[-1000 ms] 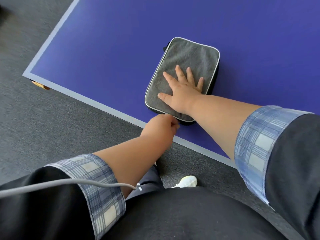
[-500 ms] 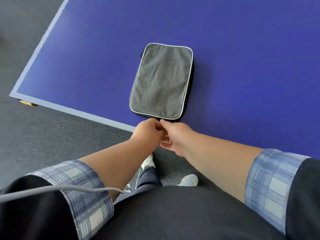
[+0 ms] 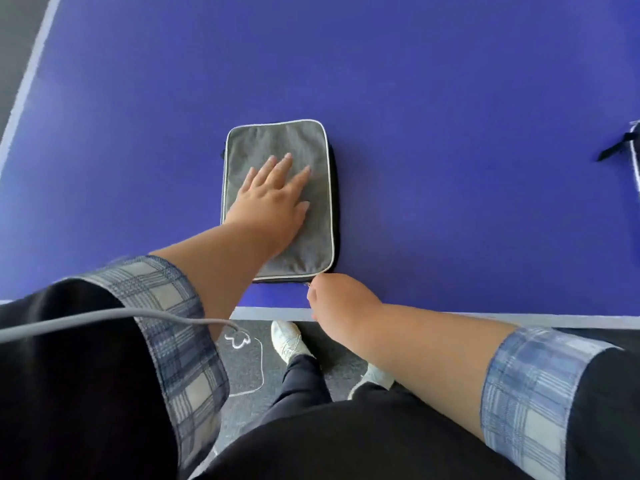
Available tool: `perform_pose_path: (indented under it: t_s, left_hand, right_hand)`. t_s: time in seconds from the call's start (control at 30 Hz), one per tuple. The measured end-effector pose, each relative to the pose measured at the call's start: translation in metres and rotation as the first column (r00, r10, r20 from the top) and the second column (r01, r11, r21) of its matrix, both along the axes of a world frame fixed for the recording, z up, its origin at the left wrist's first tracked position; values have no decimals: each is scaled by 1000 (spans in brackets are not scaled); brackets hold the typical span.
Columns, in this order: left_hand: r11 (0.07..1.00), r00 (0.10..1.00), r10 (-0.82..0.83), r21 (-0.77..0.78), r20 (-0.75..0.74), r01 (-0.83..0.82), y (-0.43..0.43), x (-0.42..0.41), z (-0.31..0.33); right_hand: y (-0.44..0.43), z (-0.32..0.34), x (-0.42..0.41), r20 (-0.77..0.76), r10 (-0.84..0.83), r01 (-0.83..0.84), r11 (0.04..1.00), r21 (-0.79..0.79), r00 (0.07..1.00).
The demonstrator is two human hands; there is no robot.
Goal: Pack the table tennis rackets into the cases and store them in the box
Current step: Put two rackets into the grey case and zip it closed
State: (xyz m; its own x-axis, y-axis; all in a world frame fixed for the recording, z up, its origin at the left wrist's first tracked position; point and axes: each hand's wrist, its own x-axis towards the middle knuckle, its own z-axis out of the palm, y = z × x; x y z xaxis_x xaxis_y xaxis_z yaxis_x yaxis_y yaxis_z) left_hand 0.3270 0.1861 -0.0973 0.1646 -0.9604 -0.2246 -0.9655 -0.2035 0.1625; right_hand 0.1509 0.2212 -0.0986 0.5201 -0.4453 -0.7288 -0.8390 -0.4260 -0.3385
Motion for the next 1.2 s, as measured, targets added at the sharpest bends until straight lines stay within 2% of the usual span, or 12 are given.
perform_pose_path:
  t_s: [0.1,0.3,0.57,0.83,1.0,1.2]
  left_hand:
    - [996,996,-77,43,53,75,-6,8,-18]
    - [992,993,-116,59,37,114,-7,11,-11]
    - [987,990,-139,81,0,138,-6,13,-10]
    - [976,976,-200,-109,-88,191,-46,50,-8]
    - [963,964,-246,-137,-100,232,-45,52,-16]
    - [953,960,-264,-176,-91,245,-48,54,-20]
  right_hand:
    - [-3,-5,-7,25,-179,179,984,17,984]
    - [-24,7,-26,-61,-306,305,952,-29,950]
    - [-68,9,-17,-94,-183,145,938,-316,979]
    - [-110,1,-6,-45,-55,38,946,-321,997]
    - [-151,3,4,62,-83,97,950,-297,995]
    - [-220,0,41,104,-90,119,941,-317,991]
